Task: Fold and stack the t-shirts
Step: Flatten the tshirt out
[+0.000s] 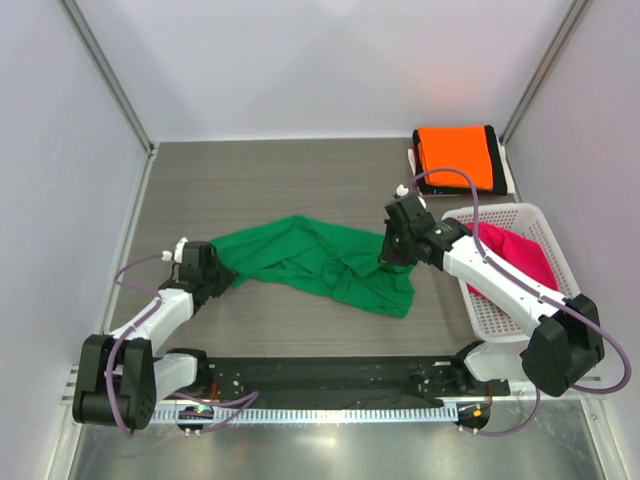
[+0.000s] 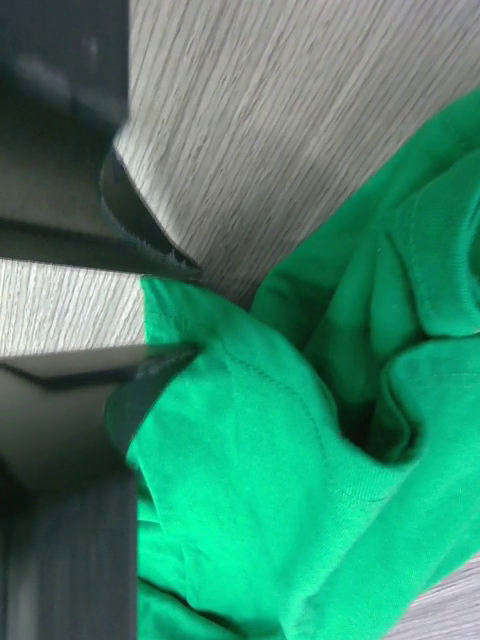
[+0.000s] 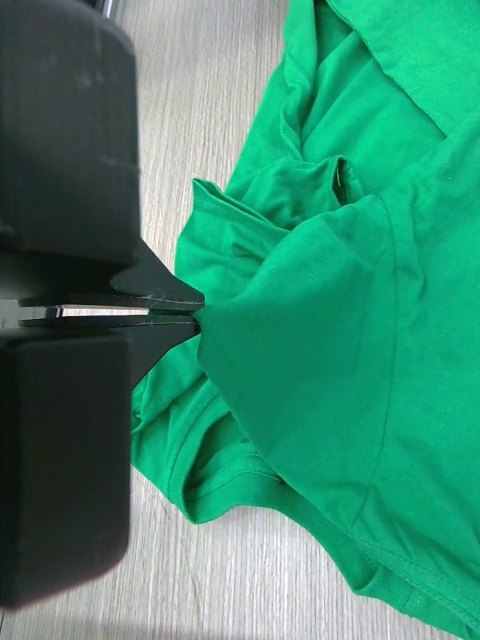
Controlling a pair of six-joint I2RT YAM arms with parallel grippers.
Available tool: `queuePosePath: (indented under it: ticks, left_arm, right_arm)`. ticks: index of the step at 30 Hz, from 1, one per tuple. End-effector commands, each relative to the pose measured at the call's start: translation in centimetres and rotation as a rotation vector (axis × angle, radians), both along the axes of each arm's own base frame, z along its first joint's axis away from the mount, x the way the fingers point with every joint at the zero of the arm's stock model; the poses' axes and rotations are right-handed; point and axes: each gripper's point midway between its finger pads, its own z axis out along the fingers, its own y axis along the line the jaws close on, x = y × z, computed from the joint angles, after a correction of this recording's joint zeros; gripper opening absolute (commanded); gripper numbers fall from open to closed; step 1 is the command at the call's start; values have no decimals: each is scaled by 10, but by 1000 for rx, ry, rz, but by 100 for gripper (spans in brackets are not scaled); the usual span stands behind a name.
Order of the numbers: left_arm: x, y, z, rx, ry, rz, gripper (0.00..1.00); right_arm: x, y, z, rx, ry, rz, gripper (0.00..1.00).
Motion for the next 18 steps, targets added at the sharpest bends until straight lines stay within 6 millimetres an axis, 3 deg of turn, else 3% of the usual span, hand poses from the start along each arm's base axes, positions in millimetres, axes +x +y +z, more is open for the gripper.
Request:
queuePosePath:
  ticks: [1,9,13,15,16,17,18]
  left_arm:
    - [8,-6,7,-15,-51,-5,26]
    - [7,-9,21,-16,-88,-22,1]
    - [1,-7,37,-1,-87,-26,0]
    - [2,-3,60,17,-111,-12,0]
    - [-8,0,70,31,-99,-9,0]
    - [-2,2,96,40,-150,-7,0]
    - [-3,7,110,64,-164,4,0]
  right_arm:
    - [11,7,14,20,-55,10,1]
    - [11,6,16,19,-59,7,1]
    - [11,4,23,20,-71,7,1]
    - [11,3,36,20,-90,6,1]
    - [12,0,42,13,-103,-1,1]
    - [12,-2,52,18,-127,-5,1]
    - [13,-4,67,20,-147,-8,1]
